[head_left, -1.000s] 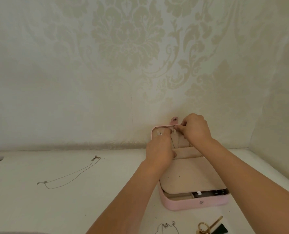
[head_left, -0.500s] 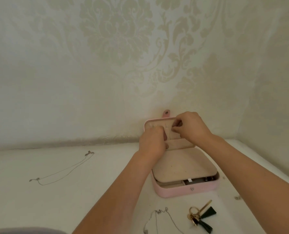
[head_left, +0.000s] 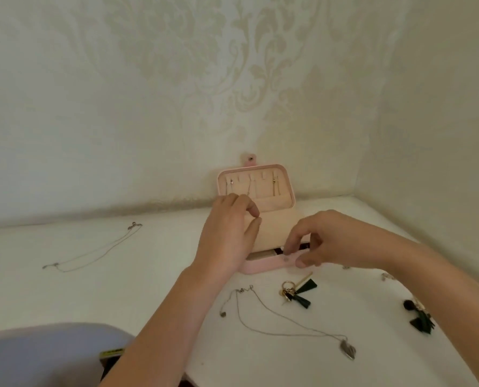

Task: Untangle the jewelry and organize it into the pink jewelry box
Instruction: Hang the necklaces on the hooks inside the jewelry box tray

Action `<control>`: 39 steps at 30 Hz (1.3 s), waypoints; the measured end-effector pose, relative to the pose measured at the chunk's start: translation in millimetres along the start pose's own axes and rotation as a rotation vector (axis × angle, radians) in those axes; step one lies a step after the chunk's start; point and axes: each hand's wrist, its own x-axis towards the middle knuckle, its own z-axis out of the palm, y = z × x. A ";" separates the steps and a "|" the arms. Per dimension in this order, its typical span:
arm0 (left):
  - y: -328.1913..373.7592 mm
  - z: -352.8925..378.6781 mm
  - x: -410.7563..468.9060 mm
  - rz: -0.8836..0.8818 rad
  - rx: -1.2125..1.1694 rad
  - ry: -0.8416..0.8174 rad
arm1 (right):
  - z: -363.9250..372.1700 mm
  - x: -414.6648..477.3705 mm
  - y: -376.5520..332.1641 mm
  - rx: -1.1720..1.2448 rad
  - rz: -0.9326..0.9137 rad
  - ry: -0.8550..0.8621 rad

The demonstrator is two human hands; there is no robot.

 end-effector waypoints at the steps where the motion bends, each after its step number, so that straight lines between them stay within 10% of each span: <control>1: -0.1 -3.7 -17.5 -0.009 -0.039 -0.001 | 1.1 -6.1 -0.3 -0.036 -0.009 0.011; 12: 5.5 -26.7 -113.9 0.072 -0.247 -0.427 | 8.9 -47.5 -18.4 -0.188 0.205 -0.437; 28: 9.7 -34.0 -122.7 -0.108 -0.186 -0.426 | 33.8 -51.3 -30.4 -0.533 0.162 -0.377; 39: 55.5 -35.1 -100.3 -0.318 -0.575 -0.484 | -1.7 -35.2 13.4 0.593 -0.056 -0.338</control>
